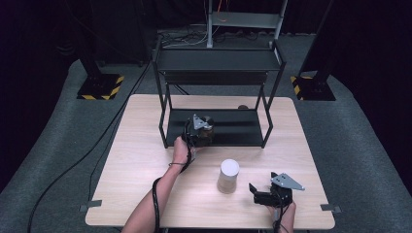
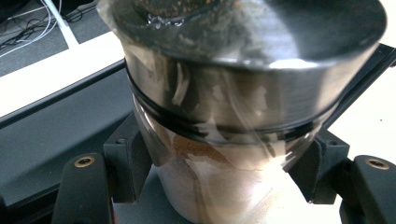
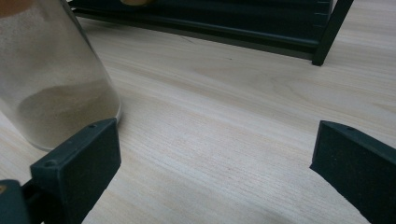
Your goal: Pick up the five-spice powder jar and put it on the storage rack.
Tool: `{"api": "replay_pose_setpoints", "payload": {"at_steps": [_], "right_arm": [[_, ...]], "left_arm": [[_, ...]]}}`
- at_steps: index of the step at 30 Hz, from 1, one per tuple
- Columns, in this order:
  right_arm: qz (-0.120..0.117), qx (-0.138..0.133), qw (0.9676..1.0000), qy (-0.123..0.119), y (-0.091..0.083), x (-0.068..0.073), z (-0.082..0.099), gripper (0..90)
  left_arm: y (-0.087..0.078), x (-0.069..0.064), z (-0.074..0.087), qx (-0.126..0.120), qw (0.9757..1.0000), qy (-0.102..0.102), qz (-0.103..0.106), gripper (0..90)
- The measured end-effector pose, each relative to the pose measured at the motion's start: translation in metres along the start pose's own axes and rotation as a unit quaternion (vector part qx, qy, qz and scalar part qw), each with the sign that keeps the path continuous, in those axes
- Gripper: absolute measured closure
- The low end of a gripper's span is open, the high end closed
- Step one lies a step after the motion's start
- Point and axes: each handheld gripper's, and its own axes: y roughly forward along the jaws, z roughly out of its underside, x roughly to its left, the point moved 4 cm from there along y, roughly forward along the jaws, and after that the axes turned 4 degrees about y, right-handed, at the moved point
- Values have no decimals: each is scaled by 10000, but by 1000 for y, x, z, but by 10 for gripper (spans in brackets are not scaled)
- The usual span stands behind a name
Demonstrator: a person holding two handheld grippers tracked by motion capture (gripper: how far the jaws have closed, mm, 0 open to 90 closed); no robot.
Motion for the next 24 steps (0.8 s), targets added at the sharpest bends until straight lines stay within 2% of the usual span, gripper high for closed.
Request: {"api": "replay_pose_setpoints", "payload": {"at_steps": [10,24], "right_arm": [[0,-17,10000,-7,0,0,0,1],[3,-14,10000,0,0,0,0,1]], "left_arm": [[7,1,-3,43,10000,33,-13,305],[17,6,-9,8,10000,-63,-64,305]]}}
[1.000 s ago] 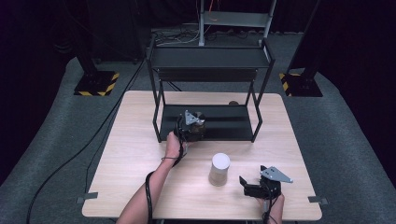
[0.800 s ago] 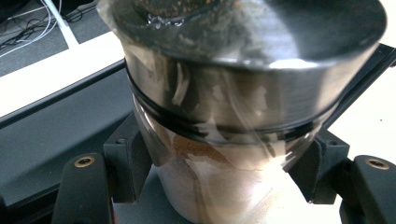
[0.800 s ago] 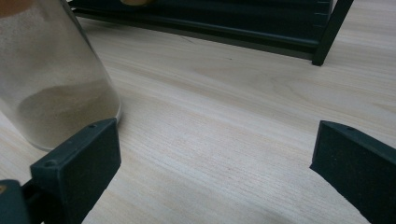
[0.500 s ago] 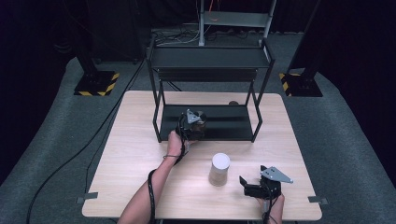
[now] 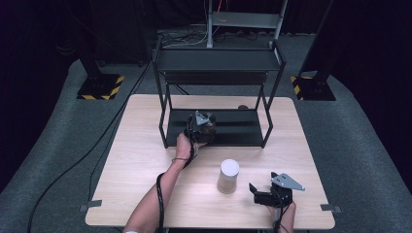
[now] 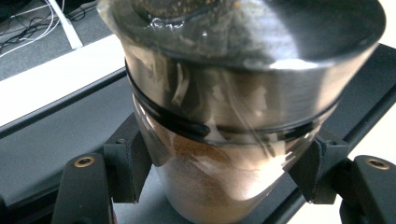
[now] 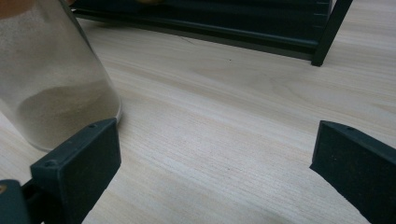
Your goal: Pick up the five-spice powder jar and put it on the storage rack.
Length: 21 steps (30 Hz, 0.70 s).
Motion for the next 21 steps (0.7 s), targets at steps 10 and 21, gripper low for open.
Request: {"api": "replay_pose_setpoints", "payload": {"at_steps": [10,21], "right_arm": [[0,-1,10000,-10,0,0,0,1],[3,-4,10000,-2,0,0,0,1]], "left_arm": [[7,4,2,8,9999,-112,-27,305],[12,6,-1,-1,9999,-126,-71,305]]}}
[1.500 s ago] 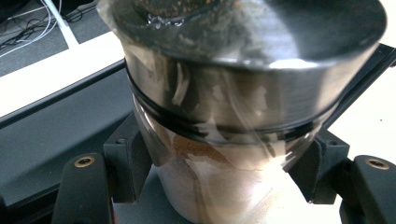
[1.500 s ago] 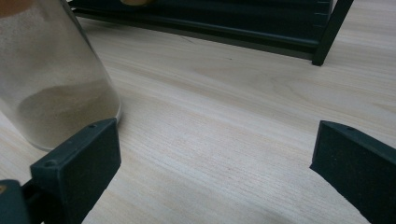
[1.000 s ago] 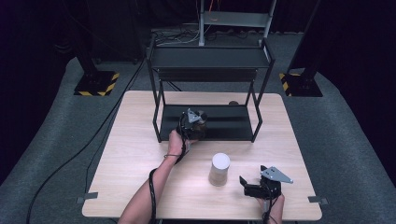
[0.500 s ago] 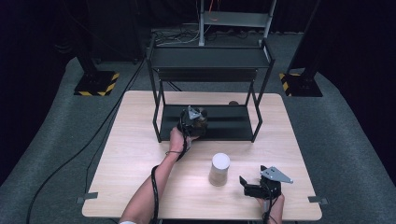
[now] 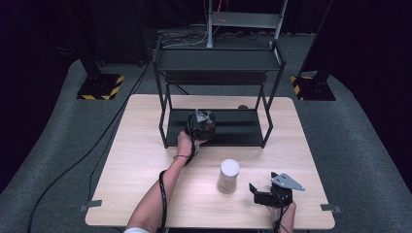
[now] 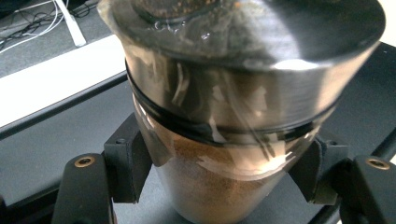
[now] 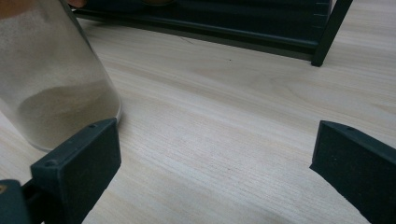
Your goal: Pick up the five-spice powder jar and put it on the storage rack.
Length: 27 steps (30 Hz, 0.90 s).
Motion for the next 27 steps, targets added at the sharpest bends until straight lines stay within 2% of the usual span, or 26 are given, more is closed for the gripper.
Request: {"api": "replay_pose_setpoints", "payload": {"at_steps": [12,27], "right_arm": [[-2,-9,10000,-7,0,0,0,2],[3,-10,10000,-5,0,0,0,2]], "left_arm": [[6,2,0,38,10000,-67,-5,305],[9,8,7,-14,9993,-348,115,304]]}}
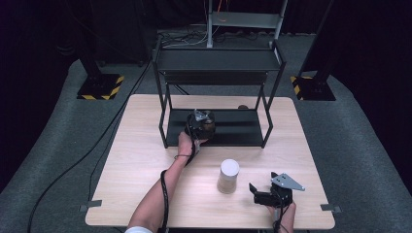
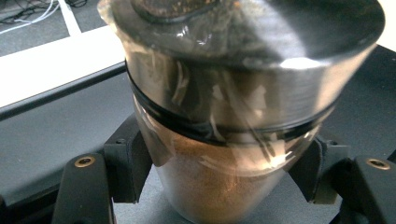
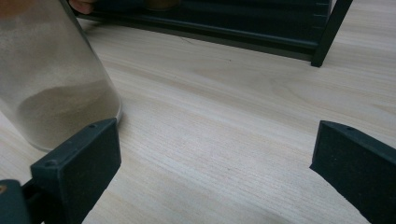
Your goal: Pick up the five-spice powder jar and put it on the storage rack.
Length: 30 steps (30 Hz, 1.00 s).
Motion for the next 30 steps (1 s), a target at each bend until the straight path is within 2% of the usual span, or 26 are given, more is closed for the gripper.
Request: {"api": "replay_pose_setpoints", "payload": {"at_steps": [17,20,26,30], "right_arm": [[6,1,10000,-14,0,0,0,2],[2,10,10000,-12,0,0,0,2],[4,4,10000,-15,0,0,0,2],[2,14,10000,-15,0,0,0,2]], "left_arm": [[1,1,0,35,10000,54,27,297],[3,0,-1,170,9999,20,8,224],[-1,1,0,219,9997,-34,42,108],[-12,-3,-3,379,9989,252,85,52]]}}
